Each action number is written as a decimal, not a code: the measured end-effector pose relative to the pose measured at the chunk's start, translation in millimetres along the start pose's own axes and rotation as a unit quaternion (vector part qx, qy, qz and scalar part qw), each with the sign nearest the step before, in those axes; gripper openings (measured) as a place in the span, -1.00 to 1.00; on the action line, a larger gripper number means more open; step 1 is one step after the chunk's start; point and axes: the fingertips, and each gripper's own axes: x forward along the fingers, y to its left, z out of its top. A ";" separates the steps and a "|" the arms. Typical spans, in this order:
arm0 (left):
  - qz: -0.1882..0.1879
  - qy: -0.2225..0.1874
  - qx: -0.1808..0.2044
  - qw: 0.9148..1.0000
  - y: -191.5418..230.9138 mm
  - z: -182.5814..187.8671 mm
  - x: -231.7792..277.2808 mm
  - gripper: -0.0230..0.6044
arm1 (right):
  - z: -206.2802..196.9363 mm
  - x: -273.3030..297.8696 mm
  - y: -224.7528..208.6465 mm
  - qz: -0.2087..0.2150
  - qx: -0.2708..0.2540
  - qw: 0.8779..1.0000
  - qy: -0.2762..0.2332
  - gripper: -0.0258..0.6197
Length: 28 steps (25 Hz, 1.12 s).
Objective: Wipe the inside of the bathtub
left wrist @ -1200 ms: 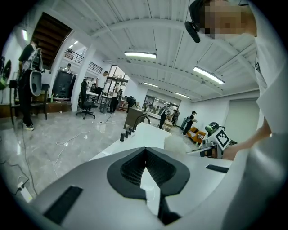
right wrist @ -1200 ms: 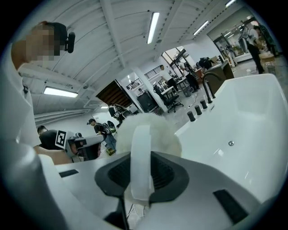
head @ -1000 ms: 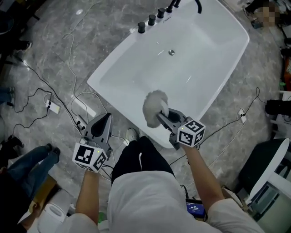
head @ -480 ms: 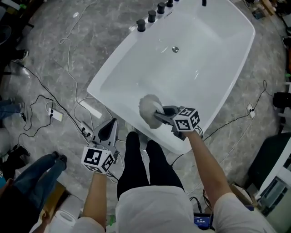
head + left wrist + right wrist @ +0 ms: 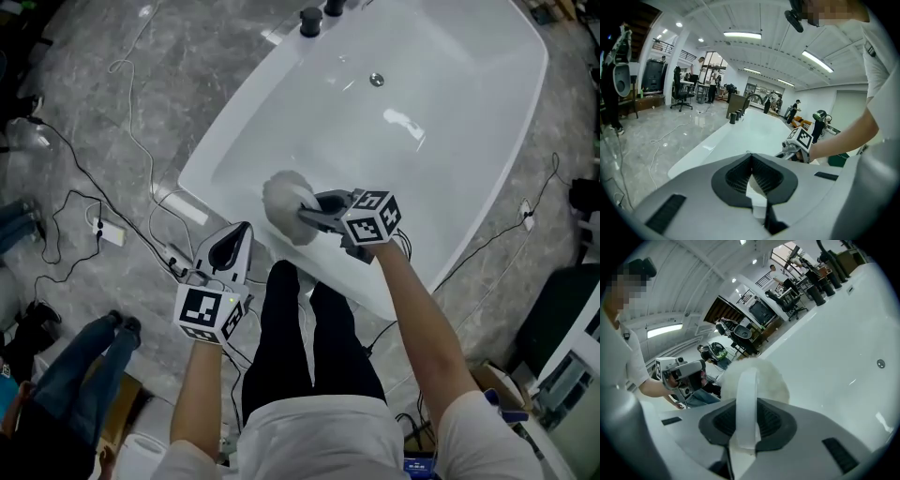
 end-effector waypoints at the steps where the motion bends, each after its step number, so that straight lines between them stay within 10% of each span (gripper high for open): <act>1: 0.002 0.002 -0.004 1.000 5.5 -1.5 5.2 -0.90 | 2.1 9.0 -4.7 0.002 -0.003 1.000 0.005 -0.63; 28: 0.023 0.032 0.013 0.999 43.7 -22.4 72.2 -0.90 | 19.9 116.5 -50.4 0.085 -0.016 0.995 0.045 -0.63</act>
